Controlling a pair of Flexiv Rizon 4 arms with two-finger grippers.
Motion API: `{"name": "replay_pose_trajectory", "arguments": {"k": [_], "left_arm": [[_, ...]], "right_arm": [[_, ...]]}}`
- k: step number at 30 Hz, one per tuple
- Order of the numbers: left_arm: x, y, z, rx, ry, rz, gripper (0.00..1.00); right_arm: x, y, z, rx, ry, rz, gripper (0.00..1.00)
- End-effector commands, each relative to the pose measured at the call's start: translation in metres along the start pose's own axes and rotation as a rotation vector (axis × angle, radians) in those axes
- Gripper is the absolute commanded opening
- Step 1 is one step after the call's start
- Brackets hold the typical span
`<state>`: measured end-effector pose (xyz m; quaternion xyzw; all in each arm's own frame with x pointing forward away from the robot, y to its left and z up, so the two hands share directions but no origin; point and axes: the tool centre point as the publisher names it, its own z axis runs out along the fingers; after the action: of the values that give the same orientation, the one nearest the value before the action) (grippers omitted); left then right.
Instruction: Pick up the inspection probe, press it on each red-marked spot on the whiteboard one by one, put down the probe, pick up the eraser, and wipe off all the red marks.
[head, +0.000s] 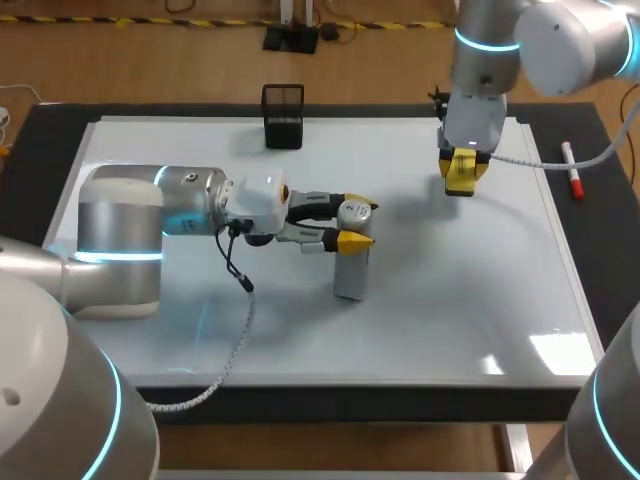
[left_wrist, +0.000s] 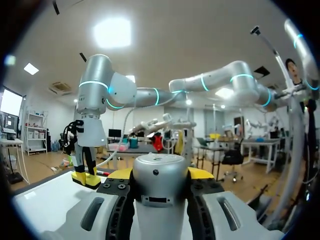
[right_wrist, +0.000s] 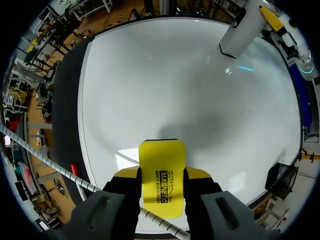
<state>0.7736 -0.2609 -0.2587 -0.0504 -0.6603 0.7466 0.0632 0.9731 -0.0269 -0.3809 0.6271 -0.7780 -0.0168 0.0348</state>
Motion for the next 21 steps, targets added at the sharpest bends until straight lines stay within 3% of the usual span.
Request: {"name": "replay_pose_trajectory", "arguments": {"k": [1,15,21], "left_arm": [[0.0,0.002,-0.001,-0.014,0.0,-0.001,0.0],[0.0,0.0,0.001,-0.03,0.007,0.005,0.0],[-0.002,-0.01,-0.002,-0.025,0.006,0.021,0.0]], "right_arm": [[0.0,-0.001,-0.001,0.001,0.003,-0.002,0.0],[0.0,-0.001,-0.001,0.001,0.003,-0.002,0.0],[0.0,-0.001,-0.001,0.001,0.003,-0.002,0.0]]}}
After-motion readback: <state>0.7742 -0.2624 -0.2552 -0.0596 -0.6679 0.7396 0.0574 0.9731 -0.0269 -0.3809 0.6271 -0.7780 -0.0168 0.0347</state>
